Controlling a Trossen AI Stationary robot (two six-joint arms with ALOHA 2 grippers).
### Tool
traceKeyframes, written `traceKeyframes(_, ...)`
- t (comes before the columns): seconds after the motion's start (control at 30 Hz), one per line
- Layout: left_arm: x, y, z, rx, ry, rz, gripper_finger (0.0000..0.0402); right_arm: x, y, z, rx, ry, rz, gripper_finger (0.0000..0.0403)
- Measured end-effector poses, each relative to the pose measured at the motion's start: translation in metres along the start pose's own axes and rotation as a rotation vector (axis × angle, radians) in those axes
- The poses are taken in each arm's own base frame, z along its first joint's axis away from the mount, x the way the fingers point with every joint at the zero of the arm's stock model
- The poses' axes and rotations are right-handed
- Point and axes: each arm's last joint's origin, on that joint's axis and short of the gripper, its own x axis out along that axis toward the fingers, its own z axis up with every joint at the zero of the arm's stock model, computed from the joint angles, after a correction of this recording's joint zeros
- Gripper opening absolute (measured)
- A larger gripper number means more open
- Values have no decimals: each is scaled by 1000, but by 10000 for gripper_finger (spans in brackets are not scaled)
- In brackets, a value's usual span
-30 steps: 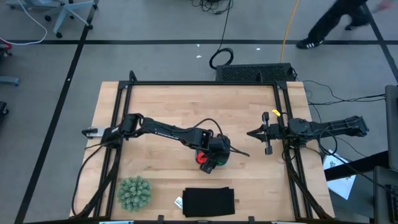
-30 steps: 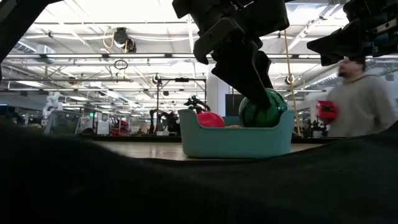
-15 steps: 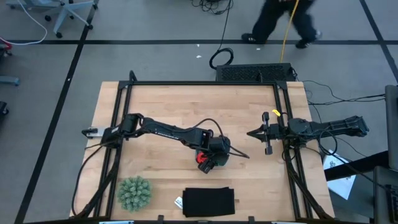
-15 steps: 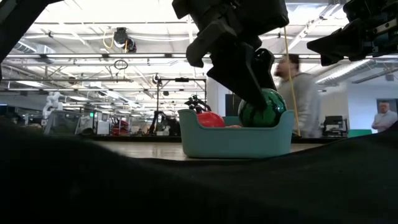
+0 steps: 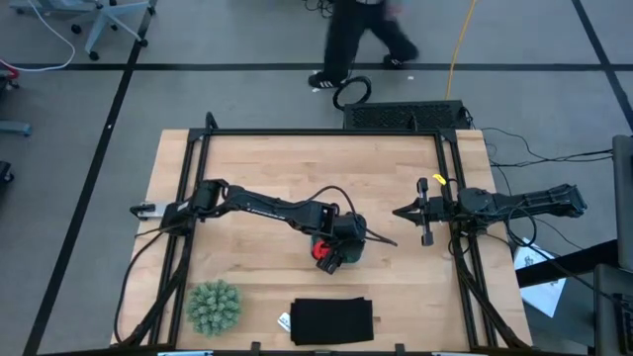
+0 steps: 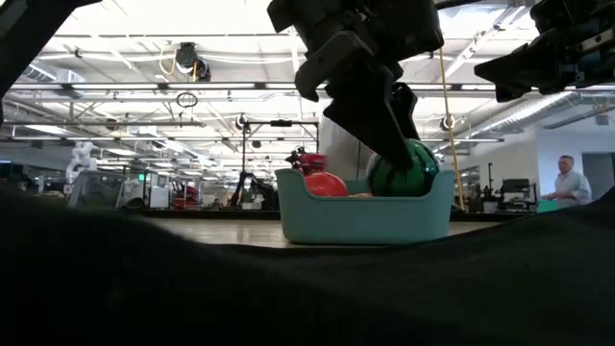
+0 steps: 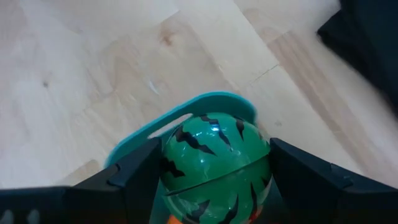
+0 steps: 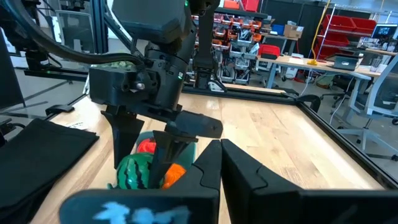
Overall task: Pick and placing Produce into tupperware
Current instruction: Put the watermelon into the basket
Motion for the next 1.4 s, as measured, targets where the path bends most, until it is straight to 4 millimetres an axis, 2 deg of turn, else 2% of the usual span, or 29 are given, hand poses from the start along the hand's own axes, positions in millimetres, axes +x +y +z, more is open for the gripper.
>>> traceKeyframes(0.97, 0, 2, -1, -17, -9, -33, 272, 0, 0, 0, 0, 0, 0, 0)
traceKeyframes(1.27, 0, 1, -1, -30, -21, -58, 323, 0, 0, 0, 5, 0, 0, 0)
traceKeyframes(1.4, 0, 1, -1, -31, -20, -53, 332, 0, 0, 0, 5, 0, 0, 0)
